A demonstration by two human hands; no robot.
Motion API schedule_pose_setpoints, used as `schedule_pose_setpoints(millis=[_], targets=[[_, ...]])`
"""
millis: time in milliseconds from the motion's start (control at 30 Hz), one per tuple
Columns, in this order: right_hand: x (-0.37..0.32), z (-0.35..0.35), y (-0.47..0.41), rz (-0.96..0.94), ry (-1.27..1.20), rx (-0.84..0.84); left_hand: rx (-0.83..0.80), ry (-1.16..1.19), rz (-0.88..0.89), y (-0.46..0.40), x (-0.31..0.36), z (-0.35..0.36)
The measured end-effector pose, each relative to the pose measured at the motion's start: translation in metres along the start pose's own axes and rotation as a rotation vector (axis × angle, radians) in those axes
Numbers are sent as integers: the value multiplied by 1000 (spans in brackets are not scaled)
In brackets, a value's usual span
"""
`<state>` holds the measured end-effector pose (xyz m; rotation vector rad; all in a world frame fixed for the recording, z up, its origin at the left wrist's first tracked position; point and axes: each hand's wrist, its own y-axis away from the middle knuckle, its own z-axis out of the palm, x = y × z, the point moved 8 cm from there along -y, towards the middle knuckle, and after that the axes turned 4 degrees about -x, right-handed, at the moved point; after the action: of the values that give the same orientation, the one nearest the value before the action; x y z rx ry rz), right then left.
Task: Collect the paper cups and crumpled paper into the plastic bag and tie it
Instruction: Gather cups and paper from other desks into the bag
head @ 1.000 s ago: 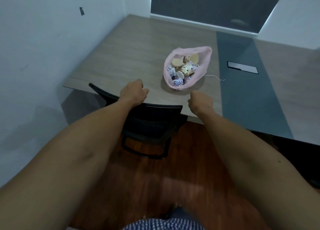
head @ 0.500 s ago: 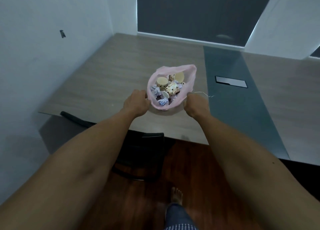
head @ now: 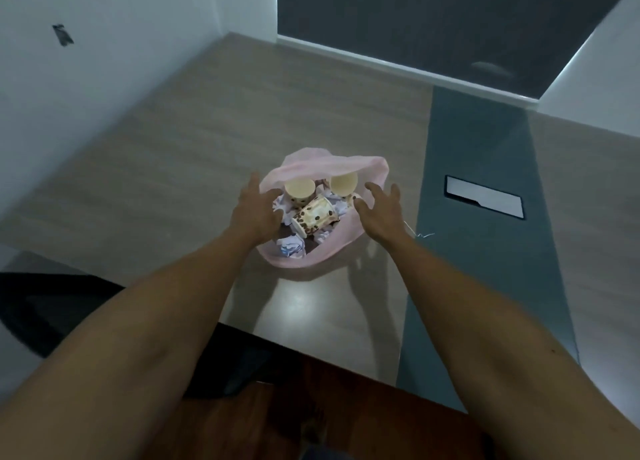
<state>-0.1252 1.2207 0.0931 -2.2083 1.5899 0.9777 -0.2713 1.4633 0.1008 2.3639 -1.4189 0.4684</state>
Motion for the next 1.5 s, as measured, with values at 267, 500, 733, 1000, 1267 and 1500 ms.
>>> schedule_pose_setpoints(millis=[267, 500, 733, 1000, 1267, 1500], targets=[[7, 7, -43, -53, -89, 60, 90, -8, -4, -36, 5, 9], [-20, -11, -61, -186, -49, 74, 148, -19, -16, -43, 25, -21], [-91, -31, -56, -387, 75, 15, 188, -11, -61, -25, 19, -79], [-229, 4, -28, -662, 127, -34, 320, -2, -229, 47, -68, -166], [-374, 70, 68, -935, 119, -72, 530, -34, -489, 196, -149, -262], [-493, 128, 226, -1167, 89, -135, 700, -59, -660, 384, -215, -324]])
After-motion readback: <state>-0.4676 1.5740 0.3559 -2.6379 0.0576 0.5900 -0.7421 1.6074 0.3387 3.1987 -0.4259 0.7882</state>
